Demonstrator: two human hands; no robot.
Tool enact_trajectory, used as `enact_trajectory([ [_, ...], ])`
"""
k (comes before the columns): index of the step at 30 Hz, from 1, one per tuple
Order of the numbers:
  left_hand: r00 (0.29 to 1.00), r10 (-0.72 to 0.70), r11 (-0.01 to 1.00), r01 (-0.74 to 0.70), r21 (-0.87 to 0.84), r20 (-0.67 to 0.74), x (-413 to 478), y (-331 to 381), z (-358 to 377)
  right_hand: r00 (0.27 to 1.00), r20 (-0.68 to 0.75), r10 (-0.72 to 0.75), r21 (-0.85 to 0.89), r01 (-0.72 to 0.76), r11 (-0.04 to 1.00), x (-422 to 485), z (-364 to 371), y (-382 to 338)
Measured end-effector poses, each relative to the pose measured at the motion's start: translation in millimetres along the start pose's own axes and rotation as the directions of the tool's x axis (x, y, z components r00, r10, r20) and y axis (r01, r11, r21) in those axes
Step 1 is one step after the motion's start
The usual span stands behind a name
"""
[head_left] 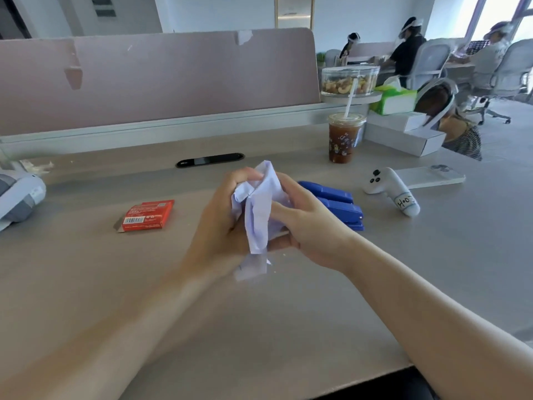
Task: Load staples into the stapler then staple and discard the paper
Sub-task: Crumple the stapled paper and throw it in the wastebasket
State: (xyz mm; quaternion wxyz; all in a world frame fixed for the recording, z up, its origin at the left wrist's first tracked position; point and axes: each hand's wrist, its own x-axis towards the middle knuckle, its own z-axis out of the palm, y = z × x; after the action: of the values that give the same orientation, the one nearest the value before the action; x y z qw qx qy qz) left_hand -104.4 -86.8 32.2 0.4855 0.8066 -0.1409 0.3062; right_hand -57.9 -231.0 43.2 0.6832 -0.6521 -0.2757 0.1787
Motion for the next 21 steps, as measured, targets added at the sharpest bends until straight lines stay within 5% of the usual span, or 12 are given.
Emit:
enact_trajectory([
  [4,0.970,-0.080,0.988,0.108,-0.113,0.230,12.0,22.9,26.9,0.967,-0.232,-0.107,0.083,0.129,0.988,-30.7,-30.4,-8.9],
  [7,0.871,-0.242,0.826,0.416,-0.381,0.427,19.2,56.5,54.8,0.894,-0.423,-0.148,0.133,0.223,0.966,-60.3,-59.0,-23.2],
  [10,0.681,-0.270,0.630,0.660,-0.410,0.681,23.3,90.2,83.8,0.741,-0.633,-0.225,-0.001,0.290,0.957,-88.2,-85.3,-35.0],
  [13,0.563,-0.198,0.548,0.742,-0.386,0.802,20.2,121.4,125.1,0.545,-0.726,-0.419,-0.340,0.244,0.908,-127.7,-111.9,-41.0],
  [17,0.564,-0.151,0.460,0.767,-0.447,0.812,9.4,159.4,193.3,0.346,-0.686,-0.640,-0.664,0.064,0.745,-184.6,-143.2,-40.9],
  [21,0.663,-0.109,0.462,0.693,-0.553,0.740,-10.8,186.0,259.7,0.379,-0.631,-0.677,-0.742,-0.041,0.669,-245.6,-174.5,-34.5],
])
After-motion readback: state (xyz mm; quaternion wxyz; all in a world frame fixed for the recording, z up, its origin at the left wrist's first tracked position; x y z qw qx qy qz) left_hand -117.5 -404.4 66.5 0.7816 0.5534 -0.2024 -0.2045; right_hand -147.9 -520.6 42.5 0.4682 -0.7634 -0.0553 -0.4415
